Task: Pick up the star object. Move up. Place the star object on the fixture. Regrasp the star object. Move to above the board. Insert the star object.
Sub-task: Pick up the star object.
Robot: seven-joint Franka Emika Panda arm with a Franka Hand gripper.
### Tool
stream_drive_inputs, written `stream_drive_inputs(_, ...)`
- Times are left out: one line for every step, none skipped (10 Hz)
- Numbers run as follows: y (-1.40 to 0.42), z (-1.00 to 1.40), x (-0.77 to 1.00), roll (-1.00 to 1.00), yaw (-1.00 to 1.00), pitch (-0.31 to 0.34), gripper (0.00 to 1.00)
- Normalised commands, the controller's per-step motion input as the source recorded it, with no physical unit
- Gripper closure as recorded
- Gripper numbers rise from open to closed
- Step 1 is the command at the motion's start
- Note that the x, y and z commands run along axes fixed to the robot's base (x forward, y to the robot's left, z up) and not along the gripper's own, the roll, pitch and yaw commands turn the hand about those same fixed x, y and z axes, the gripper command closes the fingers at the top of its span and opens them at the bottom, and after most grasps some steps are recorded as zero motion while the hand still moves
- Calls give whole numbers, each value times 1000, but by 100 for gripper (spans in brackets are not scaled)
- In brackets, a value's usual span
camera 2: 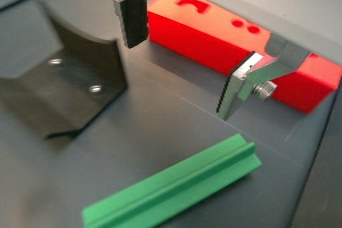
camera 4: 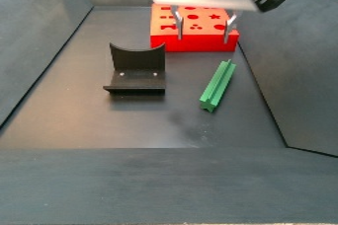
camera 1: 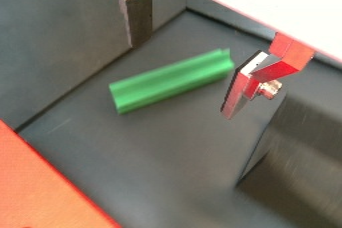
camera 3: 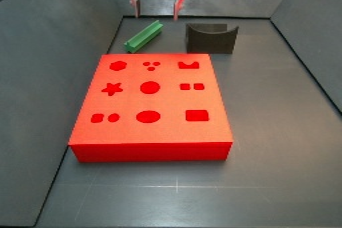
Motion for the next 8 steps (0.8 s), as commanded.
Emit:
stream_drive_inputs(0, -789, -146, 93, -877, 0, 0)
stream_drive_inputs(297, -854, -609, -26, -569, 0, 0)
stream_drive_inputs(451, -811, -977, -14, -274, -36, 0)
stream_drive_inputs(251, -626, -991, 0, -260, -19, 0)
stream_drive_inputs(60, -23, 0, -40, 0, 0, 0)
stream_drive_inputs(71, -177, 0, 0, 0, 0, 0)
stream_drive_inputs(0, -603, -74, 71, 0, -150, 0)
stream_drive_inputs(0, -483, -34, 64, 0, -189, 0)
